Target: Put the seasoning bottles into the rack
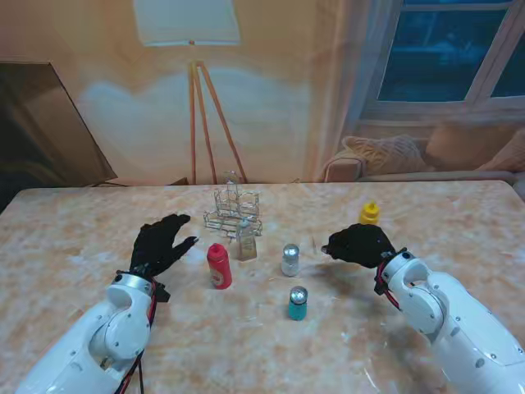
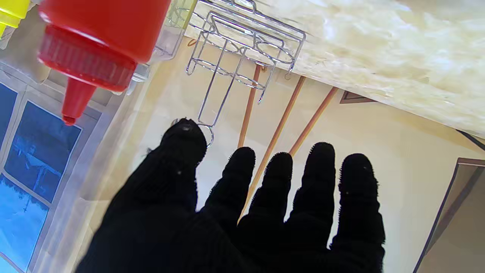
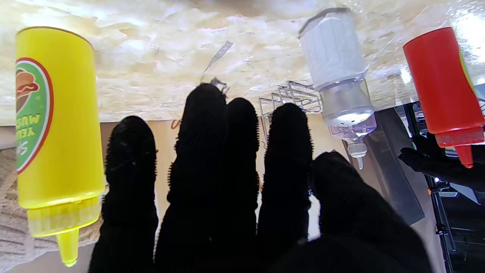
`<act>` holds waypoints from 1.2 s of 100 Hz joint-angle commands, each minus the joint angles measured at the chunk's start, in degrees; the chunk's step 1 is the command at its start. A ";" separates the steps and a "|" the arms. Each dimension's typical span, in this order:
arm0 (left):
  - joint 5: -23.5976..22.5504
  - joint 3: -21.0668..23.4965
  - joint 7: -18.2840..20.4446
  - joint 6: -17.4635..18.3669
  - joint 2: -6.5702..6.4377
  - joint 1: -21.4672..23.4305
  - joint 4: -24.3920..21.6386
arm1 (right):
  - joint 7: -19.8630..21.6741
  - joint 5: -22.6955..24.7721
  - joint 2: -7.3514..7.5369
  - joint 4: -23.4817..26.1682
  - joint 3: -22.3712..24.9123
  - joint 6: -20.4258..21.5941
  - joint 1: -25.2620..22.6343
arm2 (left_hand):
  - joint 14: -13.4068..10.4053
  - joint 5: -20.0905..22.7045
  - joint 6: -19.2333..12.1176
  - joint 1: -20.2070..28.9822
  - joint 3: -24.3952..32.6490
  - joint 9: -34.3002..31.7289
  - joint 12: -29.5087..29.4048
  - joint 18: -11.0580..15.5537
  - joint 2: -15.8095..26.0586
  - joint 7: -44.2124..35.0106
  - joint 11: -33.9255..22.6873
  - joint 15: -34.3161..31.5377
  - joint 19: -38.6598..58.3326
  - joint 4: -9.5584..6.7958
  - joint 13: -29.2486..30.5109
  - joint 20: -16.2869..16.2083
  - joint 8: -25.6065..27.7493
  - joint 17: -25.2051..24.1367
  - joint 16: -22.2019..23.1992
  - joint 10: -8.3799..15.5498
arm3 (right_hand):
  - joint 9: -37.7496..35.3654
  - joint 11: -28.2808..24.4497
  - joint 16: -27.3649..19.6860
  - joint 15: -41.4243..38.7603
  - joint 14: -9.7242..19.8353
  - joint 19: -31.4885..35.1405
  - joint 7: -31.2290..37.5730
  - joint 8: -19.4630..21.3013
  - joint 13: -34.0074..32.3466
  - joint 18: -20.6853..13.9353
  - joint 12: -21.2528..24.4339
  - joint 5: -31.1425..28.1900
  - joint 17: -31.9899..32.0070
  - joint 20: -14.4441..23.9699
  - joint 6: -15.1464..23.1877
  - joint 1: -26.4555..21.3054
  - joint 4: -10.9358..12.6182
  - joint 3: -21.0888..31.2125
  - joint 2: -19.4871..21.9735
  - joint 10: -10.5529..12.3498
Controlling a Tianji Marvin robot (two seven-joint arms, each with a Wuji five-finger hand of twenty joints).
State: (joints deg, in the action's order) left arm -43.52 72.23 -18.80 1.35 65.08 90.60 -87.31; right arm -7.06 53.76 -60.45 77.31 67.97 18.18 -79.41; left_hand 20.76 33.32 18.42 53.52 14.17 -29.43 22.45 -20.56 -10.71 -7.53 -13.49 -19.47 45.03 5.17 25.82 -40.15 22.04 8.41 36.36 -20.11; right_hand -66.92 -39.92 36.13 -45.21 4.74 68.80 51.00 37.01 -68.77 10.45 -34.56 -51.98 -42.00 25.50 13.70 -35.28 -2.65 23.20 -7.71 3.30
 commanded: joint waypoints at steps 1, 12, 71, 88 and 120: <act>-0.43 0.05 0.49 0.30 0.07 0.20 -0.01 | 0.48 0.16 -0.19 0.45 0.13 0.18 -0.98 | 0.72 0.03 0.92 1.90 -1.80 -0.72 0.63 0.29 2.48 1.10 -0.73 -1.23 0.69 -1.99 0.92 -1.31 -0.05 -0.31 1.31 -0.40 | 0.04 -0.07 -0.56 0.24 1.27 -0.23 0.12 -0.08 -0.40 0.02 -0.03 -0.54 0.14 0.75 1.05 -0.29 -1.54 0.21 0.54 -0.06; -0.66 0.05 0.51 0.33 0.02 0.14 0.16 | 0.50 0.19 -0.19 0.62 0.26 0.07 -1.17 | 0.67 0.05 0.98 1.92 -2.02 -0.69 0.63 0.30 2.44 1.09 -0.77 -1.20 0.64 -2.00 0.89 -1.27 -0.05 -0.31 1.33 -0.38 | 0.00 -0.09 -0.53 0.18 1.38 -0.20 0.12 -0.05 -0.42 0.03 -0.04 -0.51 0.13 0.78 1.07 -0.28 -1.53 0.14 0.53 -0.16; 0.08 1.35 2.19 2.61 -0.22 0.10 -0.05 | 0.74 0.03 -0.16 -0.06 -0.23 0.25 -0.37 | 0.53 -0.63 1.11 1.19 -2.70 0.00 0.35 0.25 0.86 1.45 -0.17 -0.19 -0.33 -1.94 -0.34 -0.84 -0.25 -0.97 0.89 -0.39 | -0.06 -0.19 -0.51 0.10 1.46 -0.22 0.08 0.04 -0.47 0.00 -0.08 -0.60 0.12 0.79 1.16 -0.29 -1.48 0.03 0.54 0.00; 1.24 1.91 6.53 5.48 -0.83 -0.46 -0.68 | 0.91 -0.26 -0.18 -0.51 -0.42 0.20 0.06 | -0.02 -6.67 3.68 -10.86 9.56 5.26 -2.48 0.69 -5.94 3.61 3.99 5.68 -7.31 -0.62 -5.53 2.38 -2.34 -3.18 -5.05 -1.66 | -0.11 -0.23 -0.49 0.06 1.41 -0.22 0.11 0.05 -0.53 0.02 -0.09 -0.66 0.18 0.79 1.07 -0.31 -1.47 0.06 0.51 -0.06; 3.49 2.34 15.67 7.52 -2.16 -1.74 -1.63 | 1.05 -0.25 -0.15 -0.39 -0.32 0.26 -0.08 | 0.53 -12.94 7.94 -24.96 21.08 10.54 -6.91 1.49 -13.38 5.83 10.14 11.28 -19.33 1.55 -12.23 9.86 -5.65 -5.10 -13.28 -3.98 | -0.10 -0.21 -0.49 0.02 1.38 -0.21 0.17 0.02 -0.55 0.02 -0.08 -0.66 0.14 0.79 1.17 -0.27 -1.52 0.29 0.13 0.03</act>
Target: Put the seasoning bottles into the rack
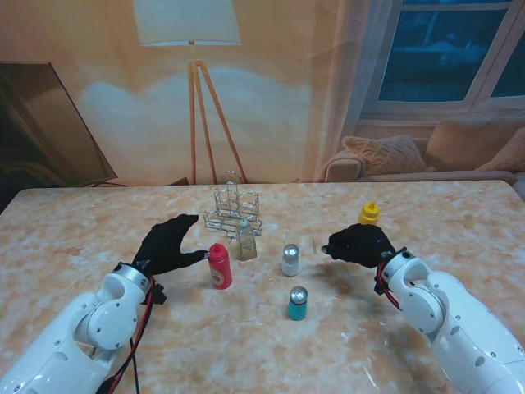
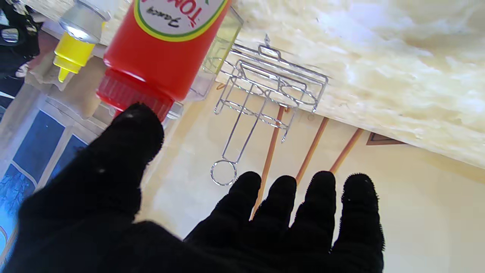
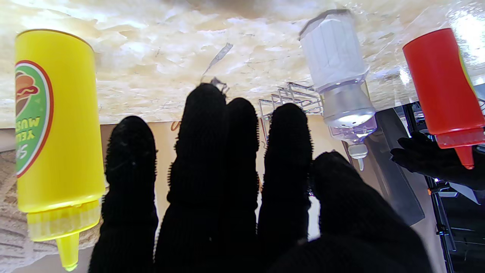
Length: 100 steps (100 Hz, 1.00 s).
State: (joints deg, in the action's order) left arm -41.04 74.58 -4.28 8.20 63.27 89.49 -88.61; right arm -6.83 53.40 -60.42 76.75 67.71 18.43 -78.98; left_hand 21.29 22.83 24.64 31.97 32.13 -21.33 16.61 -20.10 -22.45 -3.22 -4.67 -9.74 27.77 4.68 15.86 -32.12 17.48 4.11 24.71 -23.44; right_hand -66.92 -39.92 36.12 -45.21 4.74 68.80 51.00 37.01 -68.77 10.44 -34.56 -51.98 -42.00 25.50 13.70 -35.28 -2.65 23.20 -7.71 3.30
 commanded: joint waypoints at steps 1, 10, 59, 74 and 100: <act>1.09 -0.02 1.37 0.74 -0.38 -0.70 -0.32 | 0.82 0.12 -0.18 0.17 -0.06 0.01 -0.53 | -0.01 -2.56 1.74 -3.65 3.31 2.51 -1.08 1.09 -1.77 1.55 1.37 1.58 -2.20 2.10 -2.36 1.92 -1.13 -0.84 -1.68 -0.62 | -0.12 -0.22 -0.49 0.03 1.38 -0.21 0.18 0.02 -0.54 0.05 -0.09 -0.66 0.14 0.79 1.17 -0.27 -1.52 0.30 0.10 -0.04; 1.50 -0.49 2.36 1.17 -0.54 -1.42 0.12 | 0.78 0.37 -0.14 0.37 0.05 0.04 -0.70 | -0.17 -3.24 1.61 -5.44 5.33 3.20 -1.18 1.42 -3.07 1.68 1.82 1.90 -3.60 2.44 -3.03 3.00 -1.28 -1.11 -2.19 -0.50 | -0.18 -0.25 -0.48 0.00 1.51 -0.22 0.19 -0.02 -0.59 0.01 -0.09 -0.64 0.16 0.80 1.25 -0.23 -1.54 0.42 0.05 0.01; 5.11 -2.94 4.98 0.72 -0.57 -3.24 1.68 | 0.78 0.35 -0.15 0.34 -0.04 0.22 -0.62 | 0.13 -3.36 1.49 -7.54 9.72 3.66 -1.17 1.25 -5.64 1.58 2.13 1.69 -4.74 3.31 -3.11 3.72 -1.31 -1.05 -2.44 -1.02 | -0.16 -0.25 -0.46 -0.03 1.49 -0.21 0.23 -0.09 -0.65 0.01 -0.08 -0.60 0.11 0.80 1.18 -0.09 -1.59 0.65 0.01 -0.03; 5.57 -1.81 6.11 1.46 -0.77 -2.15 0.64 | 0.76 0.30 -0.16 0.26 -0.12 0.28 -0.52 | 0.12 -3.07 1.41 -7.05 10.16 3.45 -1.10 1.17 -5.67 1.49 2.07 1.58 -4.65 3.47 -2.94 3.55 -1.28 -0.90 -2.34 -0.87 | -0.18 -0.25 -0.46 -0.03 1.48 -0.23 0.27 -0.09 -0.65 0.01 -0.08 -0.63 0.14 0.79 1.19 -0.09 -1.59 0.74 0.04 -0.14; 8.06 -1.90 8.95 2.22 -1.07 -2.54 0.77 | 0.83 0.28 -0.15 0.19 -0.23 0.17 -0.41 | -0.26 -2.41 1.10 -6.30 12.11 2.95 -1.04 1.21 -8.09 1.28 1.82 1.55 -4.69 3.55 -2.39 3.52 -1.22 -0.54 -2.41 -0.38 | -0.18 -0.28 -0.47 -0.03 1.44 -0.19 0.27 -0.12 -0.65 0.08 -0.09 -0.73 0.09 0.80 1.14 -0.04 -1.58 0.76 0.04 -0.04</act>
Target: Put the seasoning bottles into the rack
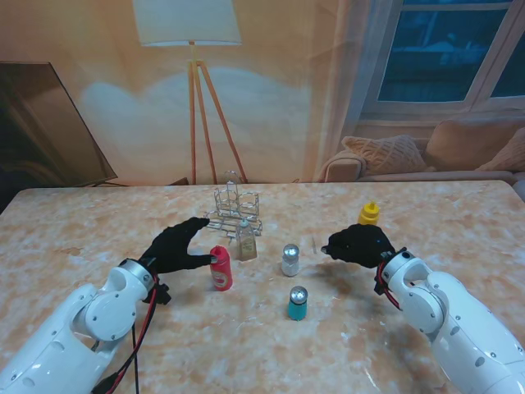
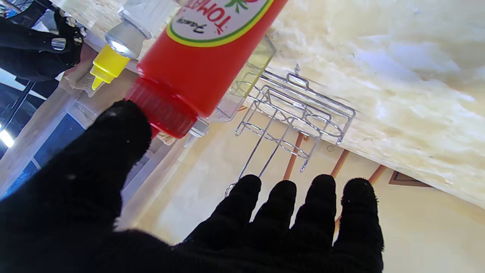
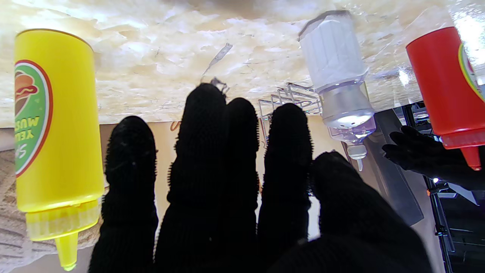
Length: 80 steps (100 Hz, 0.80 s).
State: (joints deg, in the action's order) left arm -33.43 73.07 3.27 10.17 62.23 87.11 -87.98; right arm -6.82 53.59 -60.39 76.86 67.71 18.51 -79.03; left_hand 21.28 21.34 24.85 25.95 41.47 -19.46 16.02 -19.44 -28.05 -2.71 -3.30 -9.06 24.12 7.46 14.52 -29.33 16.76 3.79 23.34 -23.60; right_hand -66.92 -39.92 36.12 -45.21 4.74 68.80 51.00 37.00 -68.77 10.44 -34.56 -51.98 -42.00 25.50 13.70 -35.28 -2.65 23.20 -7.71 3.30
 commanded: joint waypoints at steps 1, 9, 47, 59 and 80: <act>0.54 -0.46 1.48 0.26 -0.05 -0.22 0.18 | 0.80 0.11 -0.18 0.08 -0.23 0.10 -0.36 | -0.25 -0.85 0.83 -0.29 2.90 1.01 -0.44 0.57 -2.61 0.75 0.40 0.87 -1.01 0.79 -1.02 0.73 -0.48 -0.17 -1.05 -0.18 | -0.27 -0.32 -0.47 -0.03 1.47 -0.21 0.25 -0.13 -0.64 0.06 -0.10 -0.68 0.13 0.79 1.19 -0.02 -1.59 0.75 0.01 -0.01; 1.09 -1.12 2.32 0.04 -0.14 -0.72 0.53 | 0.75 0.17 -0.18 0.06 -0.23 0.12 -0.34 | -0.22 0.02 0.70 -0.63 4.65 0.45 -0.31 0.84 -3.50 0.42 0.04 0.79 -0.94 1.17 -0.72 0.81 -0.29 -0.05 -1.08 -0.01 | -0.24 -0.31 -0.47 -0.04 1.53 -0.21 0.27 -0.12 -0.66 0.03 -0.09 -0.68 0.11 0.79 1.21 -0.08 -1.60 0.79 -0.05 -0.06; 2.75 -2.63 3.05 -0.22 -0.09 -1.35 1.33 | 0.77 0.24 -0.16 -0.07 -0.31 0.03 -0.23 | -1.25 5.43 -1.70 2.62 7.48 -5.10 2.05 1.97 -6.14 -2.02 -3.66 -2.00 3.07 1.82 4.53 0.46 1.81 2.22 0.58 2.64 | -0.22 -0.27 -0.45 -0.07 1.44 -0.18 0.29 -0.15 -0.68 0.06 -0.07 -0.71 0.06 0.79 1.12 0.03 -1.63 0.88 -0.06 -0.04; 2.43 -3.33 1.83 -0.57 0.15 -1.77 1.85 | 0.79 0.26 -0.16 -0.08 -0.31 0.03 -0.21 | -2.17 9.20 -5.92 4.59 8.74 -9.43 5.00 1.45 -7.60 -4.13 -7.48 -6.03 7.85 2.15 10.13 0.06 4.45 3.09 5.27 5.58 | -0.23 -0.25 -0.46 -0.05 1.48 -0.19 0.29 -0.15 -0.68 0.01 -0.06 -0.70 0.09 0.79 1.07 0.05 -1.62 0.91 0.03 -0.05; 2.64 -4.38 0.38 -1.25 0.52 -2.10 2.37 | 1.05 0.11 -0.15 -0.07 -0.45 0.05 -0.13 | -3.49 15.05 -12.09 6.44 9.50 -13.95 7.88 1.25 -8.46 -8.76 -12.36 -8.31 9.74 2.48 13.83 0.54 8.04 3.54 9.24 10.70 | -0.23 -0.24 -0.46 -0.03 1.46 -0.20 0.26 -0.16 -0.66 0.00 -0.07 -0.66 0.09 0.79 1.23 0.04 -1.64 0.87 0.00 0.03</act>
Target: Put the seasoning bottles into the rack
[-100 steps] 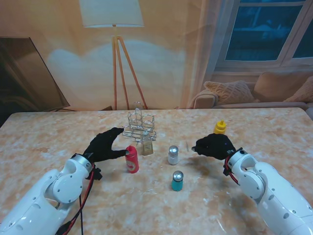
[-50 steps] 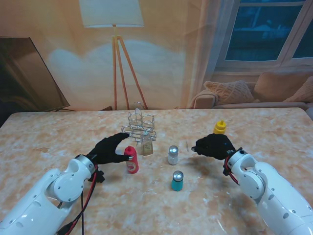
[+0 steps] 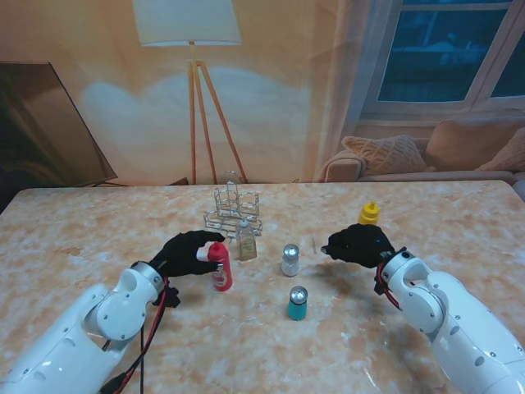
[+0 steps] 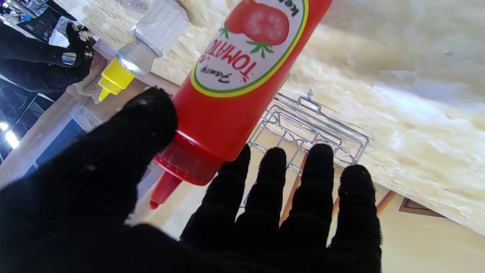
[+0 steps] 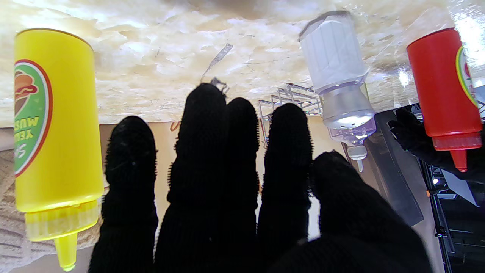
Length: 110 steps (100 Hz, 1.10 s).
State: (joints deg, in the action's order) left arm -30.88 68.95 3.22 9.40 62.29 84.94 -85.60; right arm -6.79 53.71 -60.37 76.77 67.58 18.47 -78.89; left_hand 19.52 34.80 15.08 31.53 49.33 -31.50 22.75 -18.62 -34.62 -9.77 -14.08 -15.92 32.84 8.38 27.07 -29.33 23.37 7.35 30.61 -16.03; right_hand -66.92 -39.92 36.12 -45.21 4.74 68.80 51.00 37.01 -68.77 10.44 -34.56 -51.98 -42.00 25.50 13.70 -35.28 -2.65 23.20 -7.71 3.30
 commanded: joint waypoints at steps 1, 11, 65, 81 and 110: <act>0.08 -0.29 0.35 -0.52 0.48 0.07 0.00 | 1.04 -0.01 -0.16 0.02 -0.34 0.10 -0.26 | -2.09 1.81 -2.72 1.13 1.50 -2.21 1.36 0.60 -1.87 -2.24 -2.01 -1.44 1.37 1.56 1.74 0.51 1.95 0.12 2.20 3.78 | -0.23 -0.24 -0.46 -0.03 1.46 -0.20 0.27 -0.16 -0.66 0.01 -0.07 -0.66 0.09 0.79 1.22 0.03 -1.64 0.88 0.03 0.04; 0.01 -0.46 -0.19 -0.92 0.60 0.16 -0.12 | 1.09 -0.03 -0.15 0.00 -0.45 0.15 -0.22 | -5.59 4.44 -5.40 3.47 1.20 -5.46 2.25 4.45 -1.31 -5.21 -5.17 -3.84 6.43 1.50 7.20 -0.53 4.04 3.70 4.43 7.11 | -0.25 -0.27 -0.47 -0.02 1.54 -0.20 0.27 -0.15 -0.66 0.01 -0.08 -0.65 0.09 0.79 1.19 0.07 -1.64 0.83 0.04 0.06; -0.62 -0.57 -3.99 -2.78 1.40 0.59 -0.87 | 1.28 -0.20 -0.17 -0.18 -0.78 -0.06 0.05 | -8.67 8.25 -11.57 23.35 -12.39 -18.76 11.12 6.61 -0.08 -30.51 -13.80 -18.34 23.91 4.71 22.45 -8.44 5.87 13.66 15.91 7.83 | -0.26 -0.29 -0.46 -0.03 1.46 -0.24 0.27 -0.12 -0.61 0.02 -0.10 -0.66 0.11 0.78 1.21 0.00 -1.61 0.74 0.10 0.07; -0.38 -0.38 -3.70 -3.25 1.40 0.06 -1.10 | 1.37 -0.35 -0.18 -0.33 -0.93 -0.07 0.21 | -8.40 10.57 -11.66 26.75 -15.03 -25.74 16.36 5.44 2.32 -36.05 -9.40 -21.10 26.73 3.38 25.71 -9.84 3.53 16.16 16.79 7.61 | -0.22 -0.28 -0.44 -0.08 1.41 -0.25 0.30 -0.10 -0.65 0.02 -0.10 -0.65 0.12 0.78 1.21 -0.04 -1.61 0.71 0.09 0.04; -1.62 1.02 -0.20 -1.84 0.61 -2.64 -1.87 | 1.76 -0.71 -0.18 -0.76 -1.42 -0.25 0.78 | -8.26 12.59 -10.38 27.53 -14.67 -30.29 17.63 3.71 2.77 -38.57 -9.48 -23.49 29.43 3.04 29.66 -11.13 3.50 19.41 17.44 6.39 | -0.23 -0.27 -0.45 -0.06 1.44 -0.24 0.27 -0.11 -0.66 0.03 -0.09 -0.73 0.12 0.80 1.15 -0.02 -1.59 0.69 0.15 0.00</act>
State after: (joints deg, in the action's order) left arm -32.00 69.40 1.79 6.94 63.33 83.99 -86.69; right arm -5.96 52.96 -60.35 76.15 66.46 18.37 -78.01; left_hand 11.66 40.26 11.53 49.20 27.83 -55.33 36.42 -14.32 -38.60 -35.14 -19.49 -37.69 60.77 14.95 54.80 -38.74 24.54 26.18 46.26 -11.27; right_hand -66.92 -39.92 36.12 -45.21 4.74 68.80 51.00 37.00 -68.77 10.44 -34.56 -51.98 -42.00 25.50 13.70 -35.28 -2.65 23.20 -7.71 3.30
